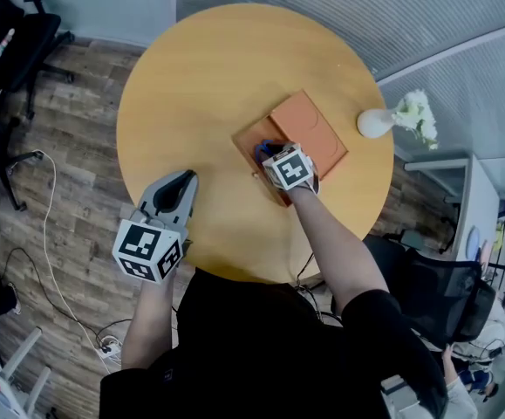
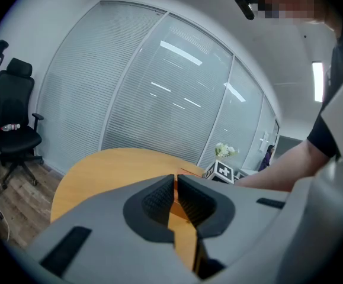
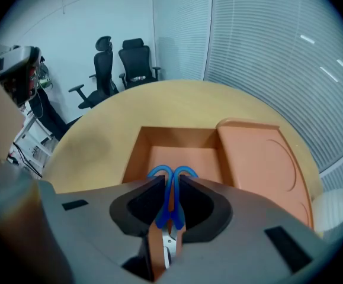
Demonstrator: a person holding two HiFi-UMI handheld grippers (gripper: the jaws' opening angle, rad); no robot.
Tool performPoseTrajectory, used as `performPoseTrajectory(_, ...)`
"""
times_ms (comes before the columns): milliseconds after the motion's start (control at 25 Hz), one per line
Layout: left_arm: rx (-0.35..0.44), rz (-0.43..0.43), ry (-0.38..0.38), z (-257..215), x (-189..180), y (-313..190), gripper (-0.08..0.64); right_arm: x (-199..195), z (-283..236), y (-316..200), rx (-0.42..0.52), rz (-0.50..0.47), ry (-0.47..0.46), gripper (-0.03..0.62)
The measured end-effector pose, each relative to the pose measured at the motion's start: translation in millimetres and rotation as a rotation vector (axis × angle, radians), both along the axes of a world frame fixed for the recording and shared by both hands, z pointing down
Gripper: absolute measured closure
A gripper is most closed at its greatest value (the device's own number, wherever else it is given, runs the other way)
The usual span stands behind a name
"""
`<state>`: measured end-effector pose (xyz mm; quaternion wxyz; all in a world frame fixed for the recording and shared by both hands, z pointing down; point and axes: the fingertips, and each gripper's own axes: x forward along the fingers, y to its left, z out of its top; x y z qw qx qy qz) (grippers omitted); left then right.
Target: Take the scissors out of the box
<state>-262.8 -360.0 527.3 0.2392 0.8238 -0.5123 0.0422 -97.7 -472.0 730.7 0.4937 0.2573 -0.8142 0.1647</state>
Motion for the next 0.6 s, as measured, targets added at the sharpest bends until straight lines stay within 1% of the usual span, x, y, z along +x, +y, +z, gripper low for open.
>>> performPoseTrajectory(200, 0.034, 0.034, 0.003, -12.2, 4.1, 6.1, 0.532, 3.1, -39.1, -1.6, 0.053, 0.085, -0.102, 0.505)
performPoseTrajectory(320, 0.055, 0.064, 0.001, -21.5, 12.0, 7.1, 0.532, 4.2, -63.6, 0.8, 0.066, 0.137, -0.186, 0.505)
performPoseTrajectory(600, 0.135, 0.122, -0.026, -59.9, 41.6, 15.6, 0.532, 21.3, -121.4, 15.8, 0.146, 0.188, -0.342, 0.506)
